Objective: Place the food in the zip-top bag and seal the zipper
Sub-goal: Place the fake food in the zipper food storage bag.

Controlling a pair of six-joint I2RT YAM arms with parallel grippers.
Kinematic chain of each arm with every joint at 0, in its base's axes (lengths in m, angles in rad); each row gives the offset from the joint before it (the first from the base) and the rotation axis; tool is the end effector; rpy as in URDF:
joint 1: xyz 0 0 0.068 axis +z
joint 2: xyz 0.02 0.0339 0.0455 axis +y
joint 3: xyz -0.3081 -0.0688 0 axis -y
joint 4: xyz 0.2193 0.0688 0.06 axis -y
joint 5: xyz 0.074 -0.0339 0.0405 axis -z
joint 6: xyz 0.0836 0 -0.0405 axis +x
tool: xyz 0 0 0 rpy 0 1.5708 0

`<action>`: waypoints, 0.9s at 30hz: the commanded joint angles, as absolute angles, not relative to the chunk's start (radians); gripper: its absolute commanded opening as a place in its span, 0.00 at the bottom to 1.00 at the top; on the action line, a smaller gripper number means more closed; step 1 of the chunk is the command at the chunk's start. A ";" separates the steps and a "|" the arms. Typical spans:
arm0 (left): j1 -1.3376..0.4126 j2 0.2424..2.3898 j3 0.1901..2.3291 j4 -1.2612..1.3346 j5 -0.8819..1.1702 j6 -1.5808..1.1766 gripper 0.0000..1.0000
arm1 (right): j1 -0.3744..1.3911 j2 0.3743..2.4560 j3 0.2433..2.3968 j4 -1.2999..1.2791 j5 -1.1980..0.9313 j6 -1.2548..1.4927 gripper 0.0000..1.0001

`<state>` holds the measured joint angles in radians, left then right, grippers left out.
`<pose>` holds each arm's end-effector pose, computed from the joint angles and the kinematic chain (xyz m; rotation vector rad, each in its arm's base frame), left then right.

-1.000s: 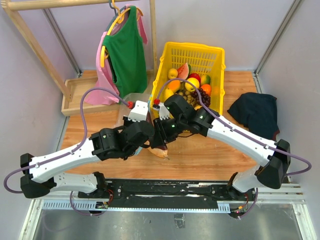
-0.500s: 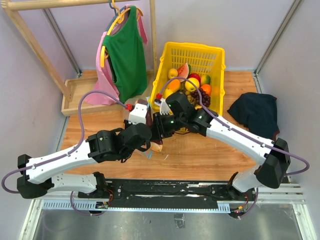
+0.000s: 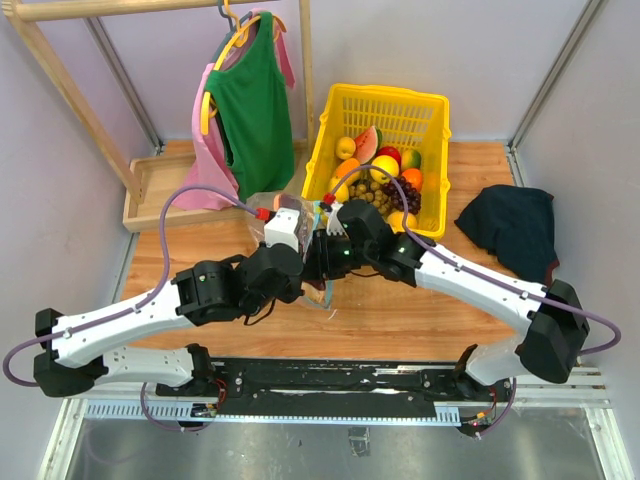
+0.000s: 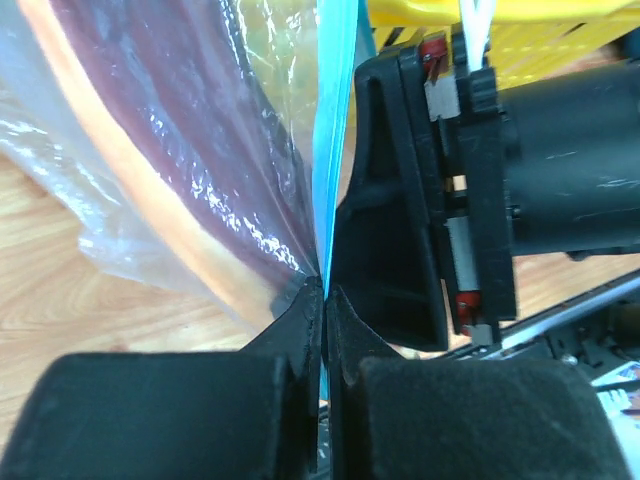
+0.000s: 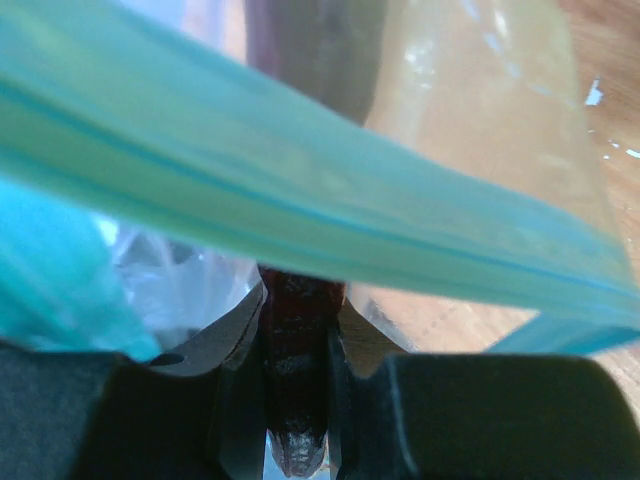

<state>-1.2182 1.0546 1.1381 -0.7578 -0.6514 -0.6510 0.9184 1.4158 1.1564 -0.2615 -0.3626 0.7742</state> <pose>0.1136 -0.1619 0.3718 0.2585 2.0984 -0.3885 0.1779 0.2816 0.3439 -0.4211 2.3425 1.3140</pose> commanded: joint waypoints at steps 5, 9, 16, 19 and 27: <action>-1.231 1.019 1.118 -0.648 -0.521 -0.757 0.00 | 0.904 1.347 1.054 -0.032 -0.215 0.815 0.06; -1.231 1.000 1.080 -0.594 -0.495 -0.793 0.01 | 0.906 1.367 1.053 0.006 -0.263 0.804 0.14; -1.231 0.910 1.036 -0.670 -0.674 -0.944 0.01 | 0.907 1.326 1.037 -0.033 -0.292 0.753 0.33; -1.230 0.849 0.994 -0.658 -0.708 -1.005 0.00 | 0.907 1.304 1.031 -0.076 -0.284 0.738 0.41; -1.231 0.841 0.989 -0.659 -0.730 -1.031 0.01 | 0.907 1.254 1.055 -0.184 -0.323 0.681 0.50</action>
